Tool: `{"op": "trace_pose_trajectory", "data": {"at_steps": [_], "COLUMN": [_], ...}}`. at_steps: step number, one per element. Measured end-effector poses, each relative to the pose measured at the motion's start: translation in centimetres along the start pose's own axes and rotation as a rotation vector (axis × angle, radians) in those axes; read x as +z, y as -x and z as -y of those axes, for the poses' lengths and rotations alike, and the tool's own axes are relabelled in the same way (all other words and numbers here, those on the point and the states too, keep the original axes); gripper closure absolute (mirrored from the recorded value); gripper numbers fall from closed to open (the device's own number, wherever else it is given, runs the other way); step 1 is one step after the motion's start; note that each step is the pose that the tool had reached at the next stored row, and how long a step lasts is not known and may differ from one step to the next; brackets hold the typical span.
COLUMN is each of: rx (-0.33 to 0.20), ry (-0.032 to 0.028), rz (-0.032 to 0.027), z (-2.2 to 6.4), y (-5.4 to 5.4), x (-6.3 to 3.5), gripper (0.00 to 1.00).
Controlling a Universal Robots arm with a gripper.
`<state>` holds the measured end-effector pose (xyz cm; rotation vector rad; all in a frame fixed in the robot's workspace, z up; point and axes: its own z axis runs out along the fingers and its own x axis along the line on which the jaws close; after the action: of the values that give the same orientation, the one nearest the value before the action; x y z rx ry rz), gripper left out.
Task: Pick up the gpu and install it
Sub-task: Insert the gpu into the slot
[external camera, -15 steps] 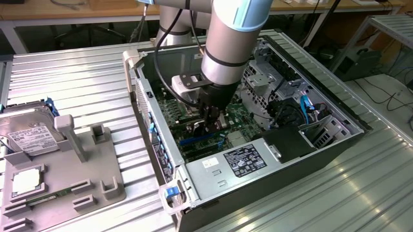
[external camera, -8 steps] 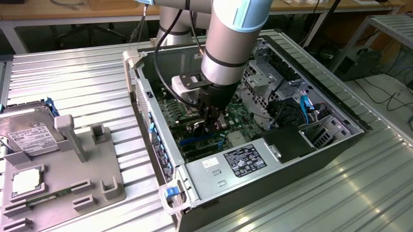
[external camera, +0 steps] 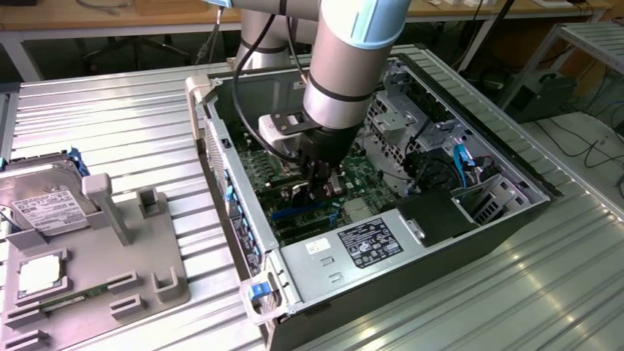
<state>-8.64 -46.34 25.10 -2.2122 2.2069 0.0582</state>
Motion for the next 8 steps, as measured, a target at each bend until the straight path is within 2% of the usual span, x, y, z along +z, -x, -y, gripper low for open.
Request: {"op": "trace_pose_trajectory", "data": {"at_steps": [8], "rx": [0.0], "ry": [0.0007], "rz": [0.0001], "z": [-0.08], "y": [0.0], "x": [0.11], "gripper": [0.71]}}
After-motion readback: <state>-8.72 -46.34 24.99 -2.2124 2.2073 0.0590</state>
